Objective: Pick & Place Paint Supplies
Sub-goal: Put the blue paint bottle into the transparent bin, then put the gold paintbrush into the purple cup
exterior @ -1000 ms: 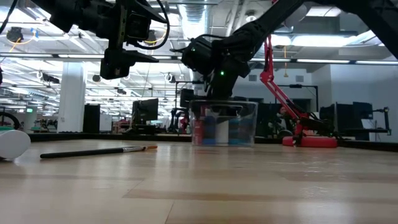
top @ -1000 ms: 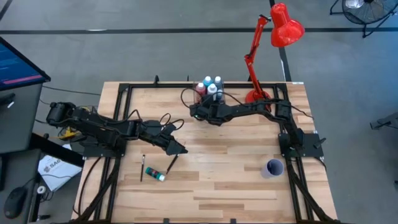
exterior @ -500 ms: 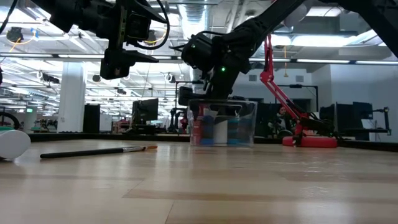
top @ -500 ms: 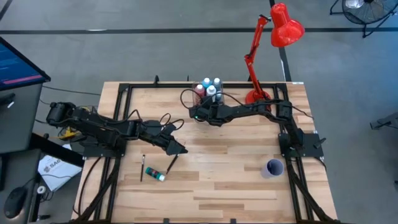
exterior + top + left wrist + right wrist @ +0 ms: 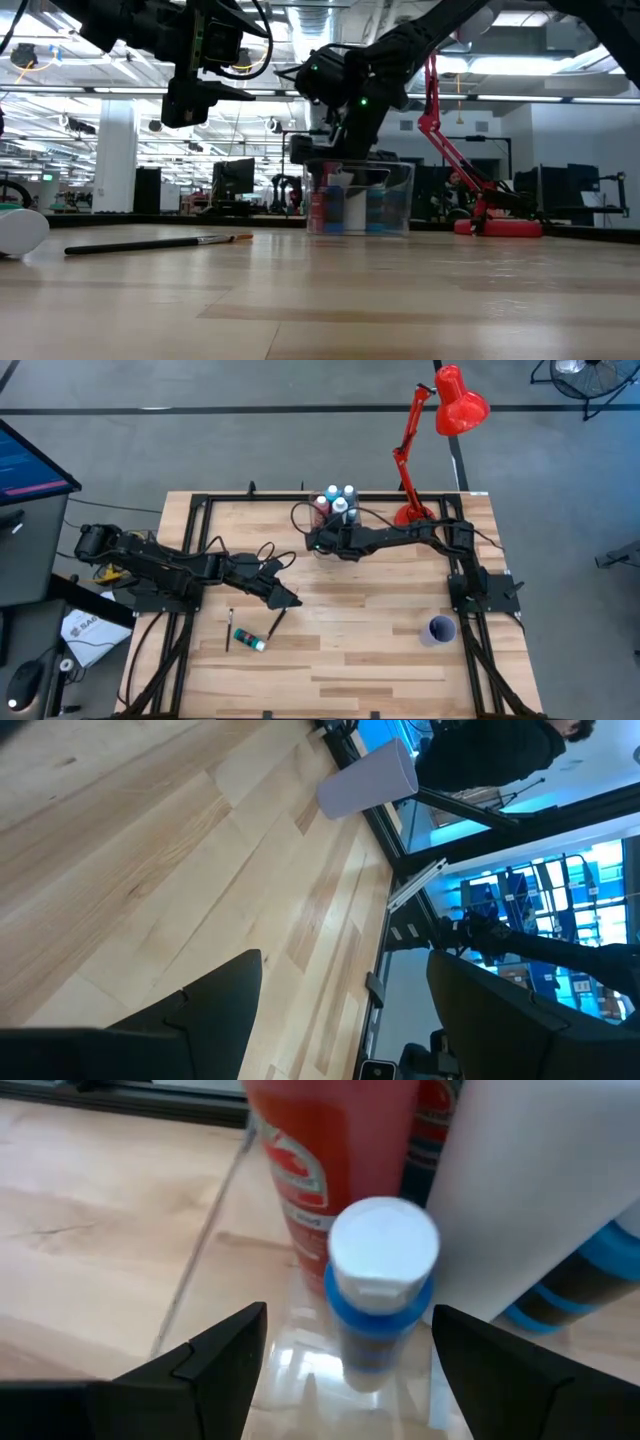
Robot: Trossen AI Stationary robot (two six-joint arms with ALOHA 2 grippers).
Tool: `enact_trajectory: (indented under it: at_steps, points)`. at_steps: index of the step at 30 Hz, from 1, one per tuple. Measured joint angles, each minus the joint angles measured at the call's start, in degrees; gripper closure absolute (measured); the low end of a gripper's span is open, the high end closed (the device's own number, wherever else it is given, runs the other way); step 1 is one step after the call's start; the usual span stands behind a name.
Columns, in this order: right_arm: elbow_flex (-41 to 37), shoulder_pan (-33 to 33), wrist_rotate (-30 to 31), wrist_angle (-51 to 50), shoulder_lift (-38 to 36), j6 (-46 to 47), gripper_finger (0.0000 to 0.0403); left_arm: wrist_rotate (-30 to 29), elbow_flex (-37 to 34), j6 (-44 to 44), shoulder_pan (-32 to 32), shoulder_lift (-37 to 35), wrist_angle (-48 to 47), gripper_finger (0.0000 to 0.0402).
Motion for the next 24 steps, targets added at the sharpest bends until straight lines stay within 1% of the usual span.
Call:
enact_trajectory:
  at_steps: [7,11,15,24]
  points:
    - [0.0,0.0,-2.1,0.1,0.0,0.2,0.0126,-0.2,0.0,0.0,0.0,0.0,0.0,0.0124]
    - [0.0,0.0,-2.3,0.1,-0.1,0.2,0.0126,-0.4,0.0,0.0,0.0,0.0,0.0,0.0124]
    - [0.0,0.0,-2.5,-0.5,-2.3,0.1,0.0126,-0.4,0.0,0.0,0.0,0.0,0.0,0.0124]
    - [0.0,-0.5,-2.2,-2.8,-9.0,-3.8,0.0126,-0.6,0.0,0.2,0.0,0.0,0.0,0.0124]
